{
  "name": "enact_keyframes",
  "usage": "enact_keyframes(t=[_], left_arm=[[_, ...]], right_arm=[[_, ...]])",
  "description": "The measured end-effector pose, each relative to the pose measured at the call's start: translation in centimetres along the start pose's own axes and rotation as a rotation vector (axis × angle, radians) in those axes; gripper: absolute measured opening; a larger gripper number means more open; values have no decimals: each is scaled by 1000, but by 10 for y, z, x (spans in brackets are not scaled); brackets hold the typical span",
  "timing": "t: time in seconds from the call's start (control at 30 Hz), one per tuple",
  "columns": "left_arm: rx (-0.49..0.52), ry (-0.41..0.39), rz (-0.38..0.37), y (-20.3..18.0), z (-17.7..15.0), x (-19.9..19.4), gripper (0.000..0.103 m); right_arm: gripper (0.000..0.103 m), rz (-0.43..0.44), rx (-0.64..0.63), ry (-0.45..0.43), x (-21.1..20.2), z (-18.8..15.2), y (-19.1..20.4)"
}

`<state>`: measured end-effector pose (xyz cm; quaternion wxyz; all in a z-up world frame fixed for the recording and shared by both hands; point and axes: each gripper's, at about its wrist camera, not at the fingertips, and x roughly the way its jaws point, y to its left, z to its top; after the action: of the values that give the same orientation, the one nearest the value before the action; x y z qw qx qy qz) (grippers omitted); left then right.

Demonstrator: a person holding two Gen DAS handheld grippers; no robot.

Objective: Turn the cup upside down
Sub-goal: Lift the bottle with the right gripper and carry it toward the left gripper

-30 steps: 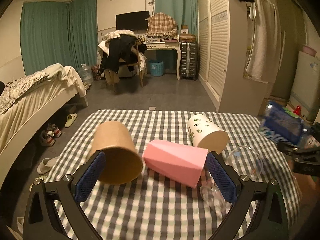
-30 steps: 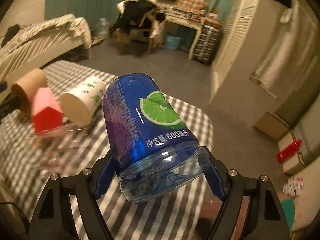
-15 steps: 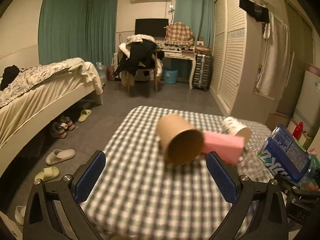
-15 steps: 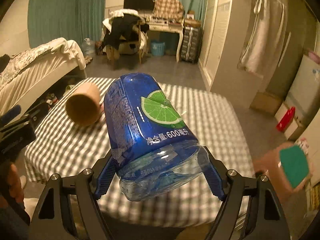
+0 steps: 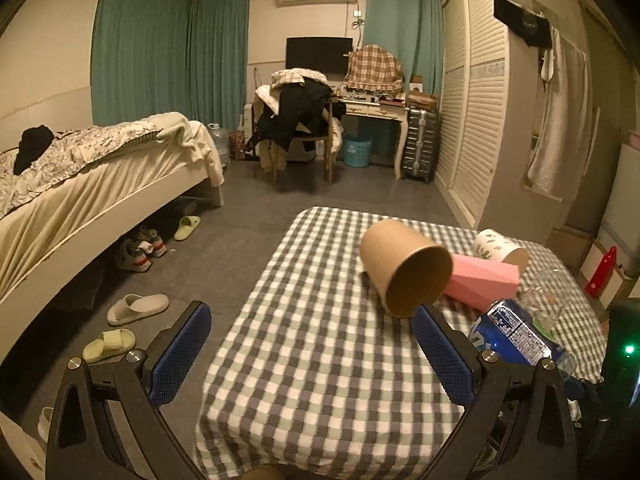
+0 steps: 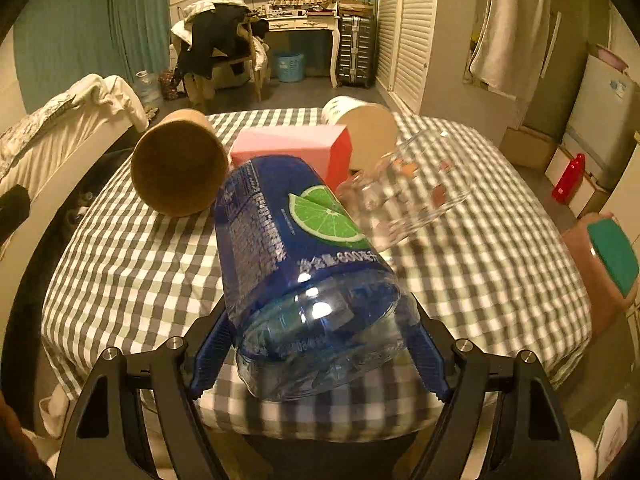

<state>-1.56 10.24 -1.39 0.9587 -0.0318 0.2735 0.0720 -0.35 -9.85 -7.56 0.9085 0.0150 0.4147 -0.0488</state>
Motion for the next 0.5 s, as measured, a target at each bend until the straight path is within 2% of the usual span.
enact_keyframes(t=[0.1,0.23,0.5], left_arm=[[-7,9,21,6,-2,4,103],[-25,16,23,7,-2,8,103],[-37,15,13,-11,-6,12,103]], right_arm=[[79,8,-11,-10,2,-6,2],[89,51,-16,-9,5,-10,3],[92,164,-74,-146,-39,-13,-19]])
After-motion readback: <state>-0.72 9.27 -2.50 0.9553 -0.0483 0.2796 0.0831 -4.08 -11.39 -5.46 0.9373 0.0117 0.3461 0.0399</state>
